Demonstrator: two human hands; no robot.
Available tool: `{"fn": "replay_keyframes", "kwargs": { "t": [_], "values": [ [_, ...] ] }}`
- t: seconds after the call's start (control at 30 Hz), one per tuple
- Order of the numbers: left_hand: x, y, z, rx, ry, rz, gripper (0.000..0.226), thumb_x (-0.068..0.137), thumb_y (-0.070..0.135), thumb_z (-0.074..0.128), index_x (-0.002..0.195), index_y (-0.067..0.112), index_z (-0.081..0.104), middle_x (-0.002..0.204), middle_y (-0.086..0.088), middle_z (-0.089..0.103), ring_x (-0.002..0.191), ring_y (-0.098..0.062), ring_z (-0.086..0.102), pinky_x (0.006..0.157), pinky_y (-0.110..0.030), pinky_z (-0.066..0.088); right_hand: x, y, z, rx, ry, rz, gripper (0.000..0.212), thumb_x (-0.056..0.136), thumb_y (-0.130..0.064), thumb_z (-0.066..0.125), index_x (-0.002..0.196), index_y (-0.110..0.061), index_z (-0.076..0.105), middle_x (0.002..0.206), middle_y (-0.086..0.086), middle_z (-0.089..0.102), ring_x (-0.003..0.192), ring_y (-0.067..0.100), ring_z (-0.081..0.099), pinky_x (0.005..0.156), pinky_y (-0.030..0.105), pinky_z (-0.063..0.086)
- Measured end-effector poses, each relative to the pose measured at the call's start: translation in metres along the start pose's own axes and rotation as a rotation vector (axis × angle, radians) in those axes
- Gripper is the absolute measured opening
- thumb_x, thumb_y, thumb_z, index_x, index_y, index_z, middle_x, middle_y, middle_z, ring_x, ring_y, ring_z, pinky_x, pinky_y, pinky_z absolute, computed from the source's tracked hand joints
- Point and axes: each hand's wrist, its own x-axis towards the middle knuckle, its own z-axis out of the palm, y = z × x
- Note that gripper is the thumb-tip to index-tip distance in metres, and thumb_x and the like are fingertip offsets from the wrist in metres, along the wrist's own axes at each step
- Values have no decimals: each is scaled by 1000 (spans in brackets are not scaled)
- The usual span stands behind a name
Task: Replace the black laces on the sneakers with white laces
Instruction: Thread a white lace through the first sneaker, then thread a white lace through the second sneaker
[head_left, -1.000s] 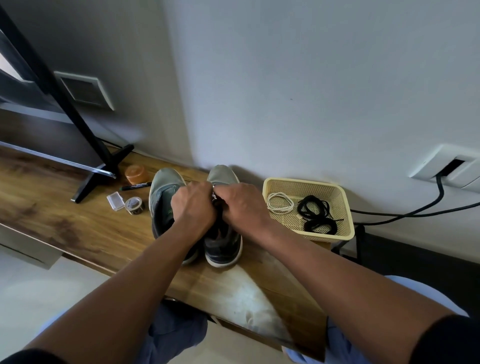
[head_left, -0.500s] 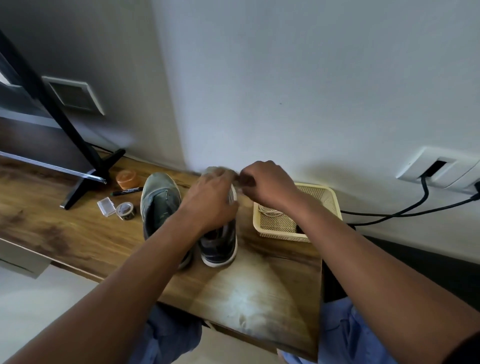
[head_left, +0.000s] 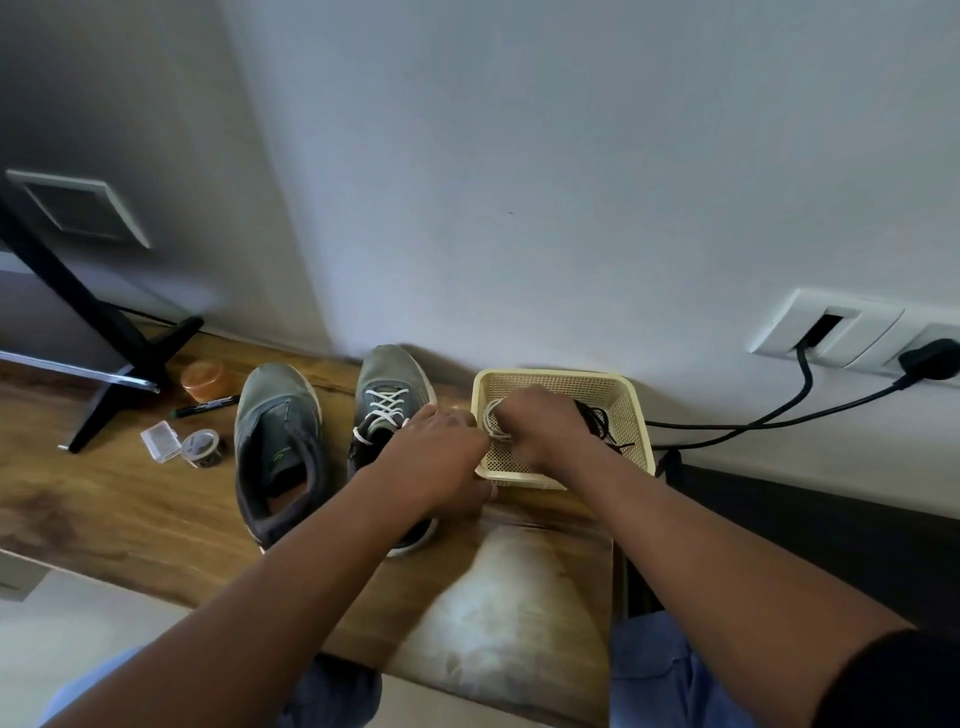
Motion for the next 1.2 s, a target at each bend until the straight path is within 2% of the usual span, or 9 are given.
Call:
{"fn": "replay_keyframes", "kwargs": {
  "t": [0.13,0.33,0.47,0.57,0.63,0.77,0.9,1.1,1.2],
  "values": [
    [2,4,4,-6,1,7,57,93,57,63,138,22,60,145,-6,53,138,-24,46,126,-41,21,-1,3,8,-10,65,7,19,84,-11,60,99,-17,69,101,11,69,104,37,63,77,39,49],
    [3,0,0,-43,66,-4,50,92,56,62,131,24,65,138,-1,58,134,-23,51,121,-38,30,0,4,-3,44,121,71,10,83,-23,66,90,-18,68,95,11,71,96,37,68,69,36,44],
    [-6,-12,-11,-289,230,-90,49,95,42,64,139,22,60,143,-2,58,133,-26,55,109,-39,44,7,-4,-36,155,204,165,11,76,-25,69,84,-18,70,83,5,69,80,32,69,60,28,41],
    [-19,-25,-18,-533,435,-155,55,102,31,61,153,18,46,153,-7,52,141,-27,49,115,-43,41,9,-22,-63,341,286,145,11,73,-30,73,83,-25,73,75,-5,67,69,22,63,51,21,30],
    [-28,-33,-20,-663,545,-177,51,106,28,58,155,22,46,153,-4,53,141,-22,49,117,-42,41,8,-35,-78,501,337,113,8,71,-28,72,80,-27,73,72,-9,66,67,17,63,50,21,35],
    [-49,-51,-27,-855,778,-238,24,106,28,58,127,34,69,112,19,74,104,-1,69,88,-36,58,7,-61,-98,752,388,52,6,81,-34,82,82,-29,78,73,-12,72,72,9,68,63,28,54],
    [-79,-74,-29,-850,867,-336,11,98,27,71,101,32,80,86,19,77,79,-2,72,74,-38,62,2,-88,-102,898,353,-18,13,84,-40,82,84,-27,80,72,-11,73,72,7,69,68,33,57],
    [-120,-104,-21,-873,862,-500,4,92,33,79,89,32,82,75,13,75,64,-7,68,65,-34,59,0,-130,-103,928,287,-108,19,92,-47,70,78,-34,75,64,-23,68,58,-4,60,60,23,44],
    [-136,-123,-17,-894,837,-602,9,92,32,78,84,31,80,72,9,75,63,-12,69,63,-32,53,2,-137,-114,1153,288,-64,22,97,-29,68,77,-26,77,73,-12,75,75,8,72,77,37,59]
  ]
}}
